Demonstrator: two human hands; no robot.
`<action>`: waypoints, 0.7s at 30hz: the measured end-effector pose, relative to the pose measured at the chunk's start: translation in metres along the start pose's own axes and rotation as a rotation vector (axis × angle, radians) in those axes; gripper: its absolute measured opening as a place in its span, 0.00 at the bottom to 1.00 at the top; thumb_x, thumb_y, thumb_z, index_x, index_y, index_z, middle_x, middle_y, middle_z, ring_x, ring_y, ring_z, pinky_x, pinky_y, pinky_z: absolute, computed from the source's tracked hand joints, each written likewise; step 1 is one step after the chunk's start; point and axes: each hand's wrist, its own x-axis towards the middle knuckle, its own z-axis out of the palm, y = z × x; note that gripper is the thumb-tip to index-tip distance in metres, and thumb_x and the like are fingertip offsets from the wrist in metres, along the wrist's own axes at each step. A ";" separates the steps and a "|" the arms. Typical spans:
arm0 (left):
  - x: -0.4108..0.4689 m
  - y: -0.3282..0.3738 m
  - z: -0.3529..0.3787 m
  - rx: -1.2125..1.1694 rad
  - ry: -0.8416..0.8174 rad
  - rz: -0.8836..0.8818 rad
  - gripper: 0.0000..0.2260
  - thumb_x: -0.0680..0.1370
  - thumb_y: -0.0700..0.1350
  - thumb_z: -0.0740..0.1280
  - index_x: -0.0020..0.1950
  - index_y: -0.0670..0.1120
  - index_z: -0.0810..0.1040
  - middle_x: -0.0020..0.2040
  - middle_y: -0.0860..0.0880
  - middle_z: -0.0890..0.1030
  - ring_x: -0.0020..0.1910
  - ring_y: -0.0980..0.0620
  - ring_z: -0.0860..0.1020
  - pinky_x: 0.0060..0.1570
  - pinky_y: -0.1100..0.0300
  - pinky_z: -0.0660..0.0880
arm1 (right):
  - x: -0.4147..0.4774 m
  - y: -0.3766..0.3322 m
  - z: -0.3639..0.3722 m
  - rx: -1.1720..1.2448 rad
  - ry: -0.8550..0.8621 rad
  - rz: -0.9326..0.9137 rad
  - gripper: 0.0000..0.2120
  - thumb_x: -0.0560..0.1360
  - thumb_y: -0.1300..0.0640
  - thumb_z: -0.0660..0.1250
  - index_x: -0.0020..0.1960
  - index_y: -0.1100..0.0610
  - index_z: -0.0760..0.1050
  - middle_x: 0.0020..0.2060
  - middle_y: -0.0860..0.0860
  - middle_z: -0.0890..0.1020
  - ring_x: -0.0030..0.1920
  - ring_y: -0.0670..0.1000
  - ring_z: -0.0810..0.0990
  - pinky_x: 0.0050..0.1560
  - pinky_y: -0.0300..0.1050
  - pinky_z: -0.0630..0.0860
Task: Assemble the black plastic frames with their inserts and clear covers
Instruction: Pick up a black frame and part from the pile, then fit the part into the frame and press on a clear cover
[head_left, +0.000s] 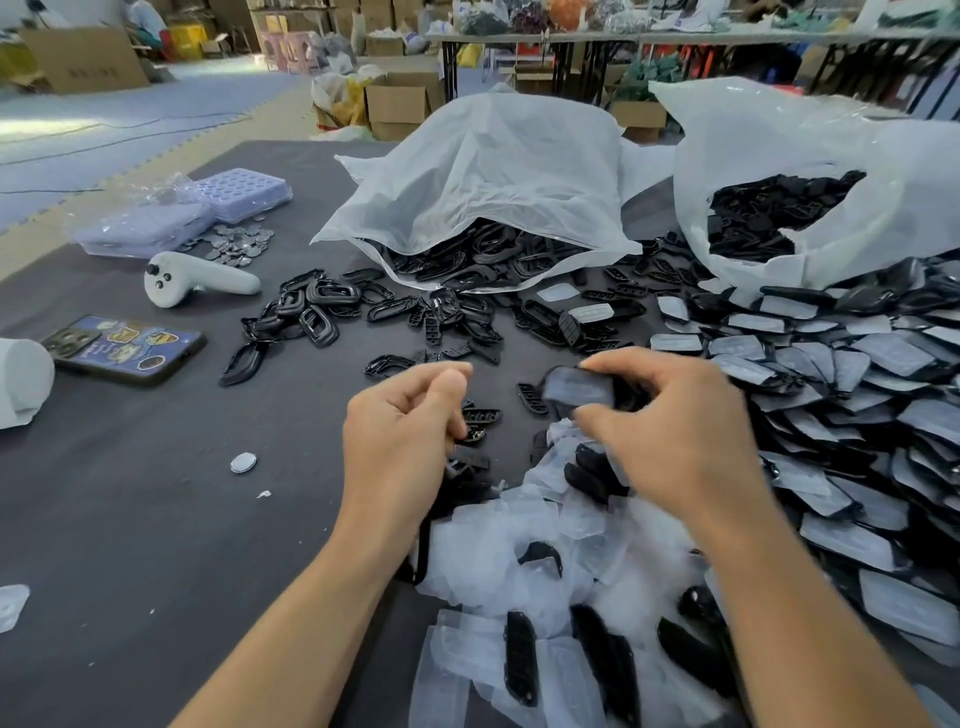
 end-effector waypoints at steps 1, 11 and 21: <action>0.007 -0.003 -0.002 0.081 0.058 0.013 0.09 0.76 0.51 0.68 0.48 0.62 0.87 0.33 0.52 0.82 0.30 0.57 0.76 0.35 0.63 0.74 | 0.008 0.008 -0.013 -0.057 0.045 0.038 0.16 0.66 0.53 0.80 0.53 0.41 0.85 0.40 0.29 0.83 0.39 0.34 0.81 0.37 0.25 0.71; 0.084 -0.018 -0.015 0.709 0.183 -0.094 0.23 0.74 0.55 0.69 0.70 0.58 0.77 0.71 0.53 0.77 0.72 0.46 0.70 0.73 0.48 0.65 | 0.042 0.004 -0.009 -0.444 -0.070 -0.010 0.25 0.75 0.51 0.74 0.71 0.53 0.75 0.69 0.52 0.77 0.71 0.54 0.71 0.74 0.53 0.64; 0.117 -0.026 -0.023 0.551 0.132 0.014 0.21 0.73 0.52 0.73 0.66 0.57 0.81 0.64 0.55 0.81 0.67 0.51 0.76 0.69 0.52 0.73 | 0.101 -0.035 0.117 -0.319 -0.362 -0.103 0.22 0.79 0.62 0.65 0.73 0.54 0.73 0.63 0.55 0.81 0.64 0.58 0.77 0.58 0.47 0.73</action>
